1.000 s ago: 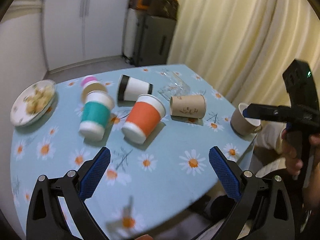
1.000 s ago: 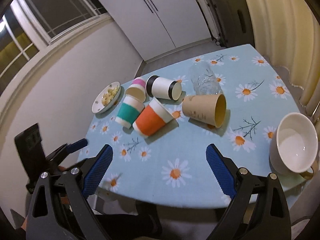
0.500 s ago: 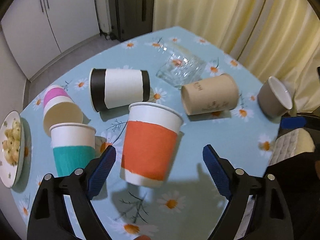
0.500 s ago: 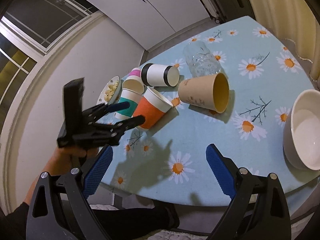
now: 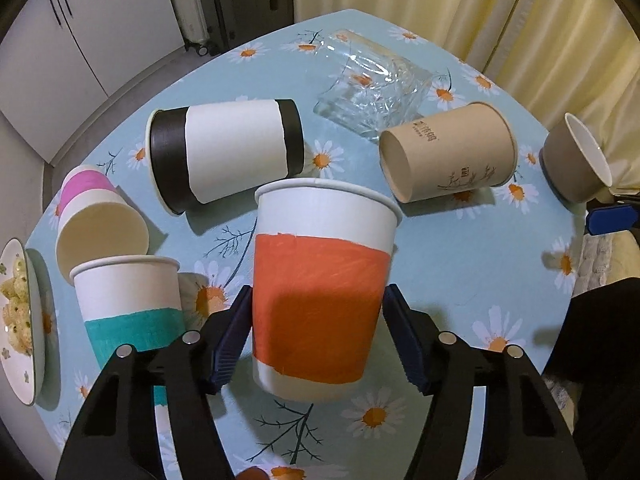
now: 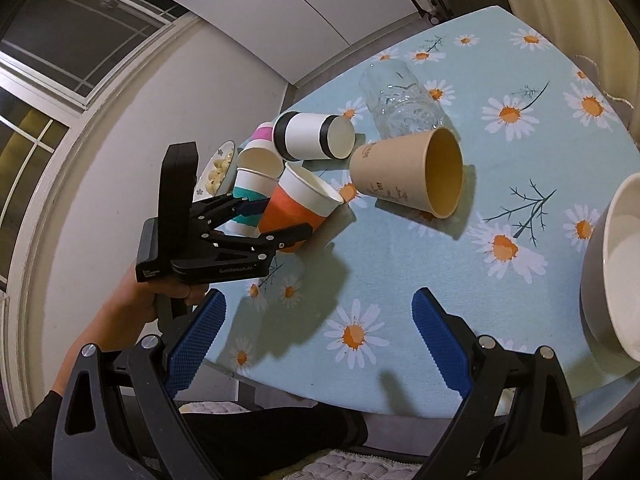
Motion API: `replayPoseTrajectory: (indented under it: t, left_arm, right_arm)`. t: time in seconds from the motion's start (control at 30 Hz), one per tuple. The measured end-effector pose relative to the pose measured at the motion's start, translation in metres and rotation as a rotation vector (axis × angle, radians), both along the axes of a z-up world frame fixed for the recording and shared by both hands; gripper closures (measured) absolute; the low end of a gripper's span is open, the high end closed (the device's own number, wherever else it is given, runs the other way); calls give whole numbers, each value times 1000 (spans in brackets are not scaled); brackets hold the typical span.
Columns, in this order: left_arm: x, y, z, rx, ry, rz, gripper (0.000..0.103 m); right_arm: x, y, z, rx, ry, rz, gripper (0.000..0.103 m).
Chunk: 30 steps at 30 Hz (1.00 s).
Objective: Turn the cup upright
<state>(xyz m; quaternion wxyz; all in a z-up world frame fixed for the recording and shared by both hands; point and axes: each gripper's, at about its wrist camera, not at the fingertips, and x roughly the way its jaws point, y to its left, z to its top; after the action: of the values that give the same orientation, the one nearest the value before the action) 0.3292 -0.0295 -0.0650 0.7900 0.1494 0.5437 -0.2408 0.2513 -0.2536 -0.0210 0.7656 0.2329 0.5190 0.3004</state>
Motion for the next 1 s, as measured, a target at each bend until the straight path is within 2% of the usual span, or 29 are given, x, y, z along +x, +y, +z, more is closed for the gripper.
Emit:
replayPoseTrajectory:
  t: [0.33,0.47,0.53,0.7,0.9,1.0]
  left_arm:
    - [-23,0,14,-10,-31,74,40]
    - [-39,6,20,-57,1,170,40]
    - [-47,12,23,-110,21,224,40]
    - [-67,25,24,-298,93,403,40]
    - [-97,33,17,-403,135,579,40]
    - [-110,33,10,-407,127,637,40]
  right_arm:
    - [-1,-2,-1,82,31,19,10]
    - [-2,-1,3,138,42,38,10]
    - [-5,-1,6,157,44,47,10]
    - [-11,-4,6,186,59,60,10]
    - [-14,-9,-1,201,108,64,10]
    - [-15,-11,-2,201,117,61,10]
